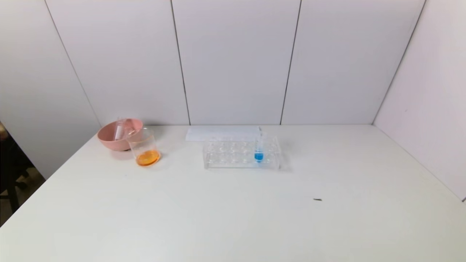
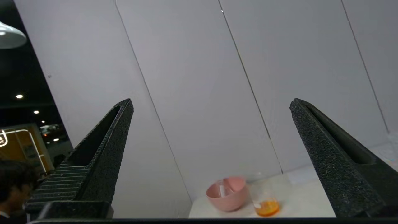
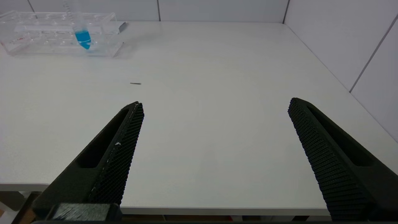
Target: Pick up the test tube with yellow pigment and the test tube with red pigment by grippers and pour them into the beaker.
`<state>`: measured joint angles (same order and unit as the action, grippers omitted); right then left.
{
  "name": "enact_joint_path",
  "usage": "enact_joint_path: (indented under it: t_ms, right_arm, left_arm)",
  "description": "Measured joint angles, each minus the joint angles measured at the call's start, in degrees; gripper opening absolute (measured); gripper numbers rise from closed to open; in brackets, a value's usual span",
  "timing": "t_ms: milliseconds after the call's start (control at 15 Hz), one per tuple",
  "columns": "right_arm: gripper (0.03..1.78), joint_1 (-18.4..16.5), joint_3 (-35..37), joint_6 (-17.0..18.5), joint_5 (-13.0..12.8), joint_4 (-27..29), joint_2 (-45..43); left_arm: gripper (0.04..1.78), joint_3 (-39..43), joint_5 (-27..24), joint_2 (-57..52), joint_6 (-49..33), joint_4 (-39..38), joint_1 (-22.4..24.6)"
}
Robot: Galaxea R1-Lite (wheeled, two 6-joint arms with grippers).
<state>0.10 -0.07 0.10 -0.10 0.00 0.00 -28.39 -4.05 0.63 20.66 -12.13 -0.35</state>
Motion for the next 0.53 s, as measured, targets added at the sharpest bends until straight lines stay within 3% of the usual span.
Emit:
enact_joint_path:
  t_ms: [333,533]
  right_arm:
    - [1.70,-0.02,0.00,0.00,0.00,0.00,0.00]
    - [1.70,-0.05,0.00,0.00,0.00,0.00,0.00]
  left_arm:
    - [1.76,18.69,4.84,-0.59,0.20,-23.87,0.00]
    - [1.76,26.83,5.34,-0.61,-0.29,-28.72,0.00]
